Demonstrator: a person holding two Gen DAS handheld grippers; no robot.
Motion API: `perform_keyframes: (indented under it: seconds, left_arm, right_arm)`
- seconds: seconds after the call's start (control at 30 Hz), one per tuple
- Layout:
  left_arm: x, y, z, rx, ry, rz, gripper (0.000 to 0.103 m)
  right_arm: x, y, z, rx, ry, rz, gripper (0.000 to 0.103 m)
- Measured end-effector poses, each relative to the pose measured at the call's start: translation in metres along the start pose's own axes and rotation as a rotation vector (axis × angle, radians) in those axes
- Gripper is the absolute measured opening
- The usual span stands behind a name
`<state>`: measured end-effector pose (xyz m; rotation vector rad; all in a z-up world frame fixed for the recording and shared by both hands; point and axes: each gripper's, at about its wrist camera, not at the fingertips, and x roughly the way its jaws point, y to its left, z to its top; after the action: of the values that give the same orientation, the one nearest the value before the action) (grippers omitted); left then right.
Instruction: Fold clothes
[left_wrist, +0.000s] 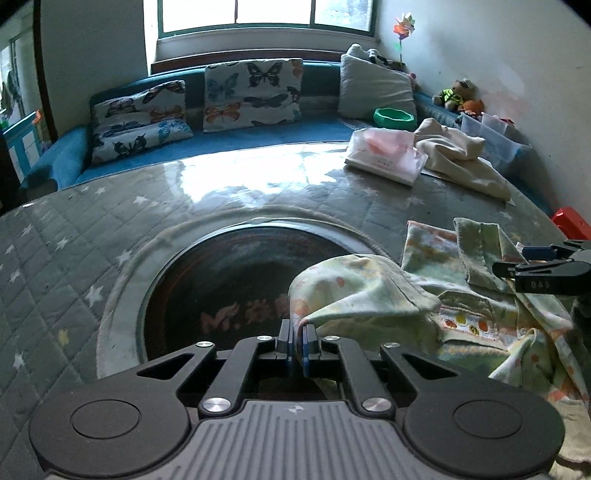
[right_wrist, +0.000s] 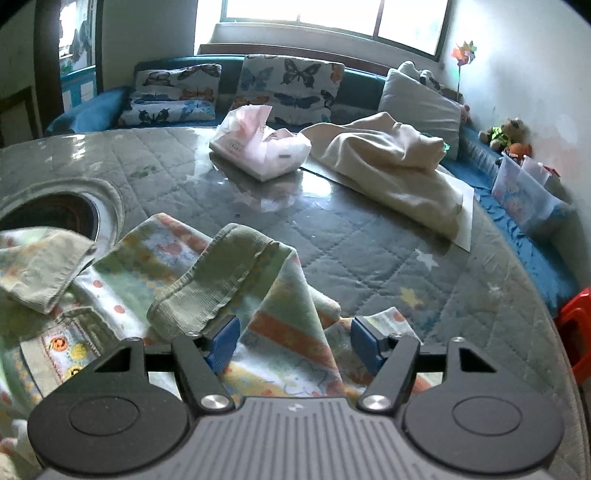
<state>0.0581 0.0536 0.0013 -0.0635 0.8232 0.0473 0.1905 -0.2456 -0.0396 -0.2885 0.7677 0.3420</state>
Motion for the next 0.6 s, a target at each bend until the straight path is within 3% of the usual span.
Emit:
perform_keyframes:
  seconds: [0.1, 0.2, 0.33, 0.43, 0.53, 0.6]
  left_arm:
    - [-0.010, 0.008, -0.005, -0.016, -0.012, 0.016, 0.004]
    - [-0.018, 0.017, -0.011, -0.029, -0.014, 0.035, 0.003]
    - [-0.020, 0.026, -0.015, -0.042, -0.001, 0.052, 0.003]
    - [-0.020, 0.026, -0.016, -0.042, 0.006, 0.034, 0.004]
    - [-0.018, 0.019, -0.014, -0.028, 0.004, 0.012, 0.015]
    - [-0.013, 0.014, -0.013, -0.023, 0.006, 0.009, 0.019]
  right_arm:
    - [0.001, 0.000, 0.001, 0.008, 0.002, 0.006, 0.067]
    - [-0.001, 0.001, 0.000, 0.005, 0.000, 0.003, 0.057]
    - [-0.004, 0.002, -0.002, 0.002, -0.003, 0.000, 0.034]
    - [-0.006, 0.002, -0.002, -0.001, -0.005, -0.002, 0.025]
    - [-0.009, 0.003, -0.003, -0.003, -0.007, -0.004, 0.016]
    - [-0.010, 0.004, -0.004, -0.005, -0.008, -0.005, 0.015]
